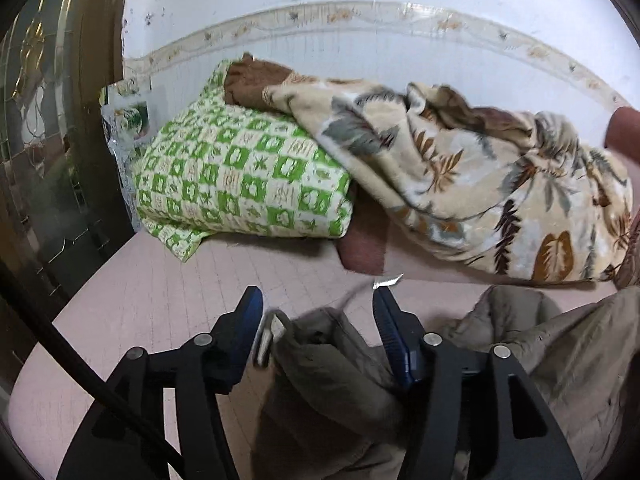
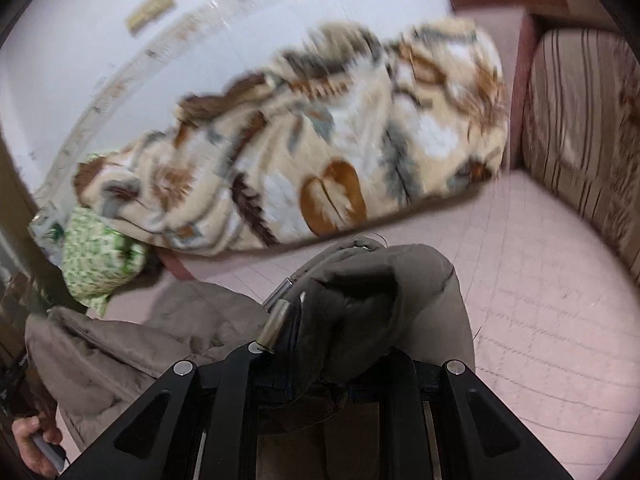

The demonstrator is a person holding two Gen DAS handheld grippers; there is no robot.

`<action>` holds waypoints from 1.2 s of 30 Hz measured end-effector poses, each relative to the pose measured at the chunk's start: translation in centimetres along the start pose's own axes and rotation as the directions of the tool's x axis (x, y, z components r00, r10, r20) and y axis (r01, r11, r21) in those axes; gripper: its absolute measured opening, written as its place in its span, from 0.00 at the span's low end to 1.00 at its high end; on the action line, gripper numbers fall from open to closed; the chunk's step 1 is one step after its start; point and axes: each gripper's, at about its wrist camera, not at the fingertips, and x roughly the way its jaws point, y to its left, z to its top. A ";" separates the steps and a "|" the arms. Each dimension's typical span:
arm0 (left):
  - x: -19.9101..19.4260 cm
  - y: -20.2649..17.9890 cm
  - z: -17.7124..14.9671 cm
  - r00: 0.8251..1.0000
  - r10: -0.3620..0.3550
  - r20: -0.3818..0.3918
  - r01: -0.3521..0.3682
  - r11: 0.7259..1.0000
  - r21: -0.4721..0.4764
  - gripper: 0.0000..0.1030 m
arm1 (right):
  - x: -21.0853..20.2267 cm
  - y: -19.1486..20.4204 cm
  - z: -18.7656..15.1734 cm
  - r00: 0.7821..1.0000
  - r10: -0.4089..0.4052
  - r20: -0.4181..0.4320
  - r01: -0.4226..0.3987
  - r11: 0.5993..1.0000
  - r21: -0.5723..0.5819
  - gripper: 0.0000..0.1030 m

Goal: Fold large clothes

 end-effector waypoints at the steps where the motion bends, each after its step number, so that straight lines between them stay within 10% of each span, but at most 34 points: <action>1: 0.3 0.2 0.0 1.000 0.009 0.000 -0.009 1.000 0.003 0.57 | 1.2 -0.6 0.0 1.000 0.000 -0.019 0.001 1.000 0.026 0.19; 11: -0.5 2.2 0.7 1.000 0.028 0.008 -0.028 0.999 -0.016 0.62 | 1.8 -5.1 2.1 0.969 0.244 -0.032 -0.220 0.918 0.329 0.61; 17: -4.5 -0.7 -0.1 0.994 -0.110 0.023 0.109 0.993 0.045 0.62 | -3.8 -4.5 3.0 0.962 0.269 0.039 -0.270 0.924 0.272 0.72; 26: -4.7 -12.8 -7.2 0.961 -0.254 -0.107 0.274 0.917 0.289 0.62 | -3.0 5.9 -5.3 0.990 0.123 -0.065 -0.133 0.972 -0.195 0.72; 36: 6.0 -14.4 -9.0 0.932 -0.192 -0.309 0.268 0.936 0.227 0.68 | 7.6 4.6 -6.6 0.975 -0.081 -0.205 0.017 0.954 -0.299 0.74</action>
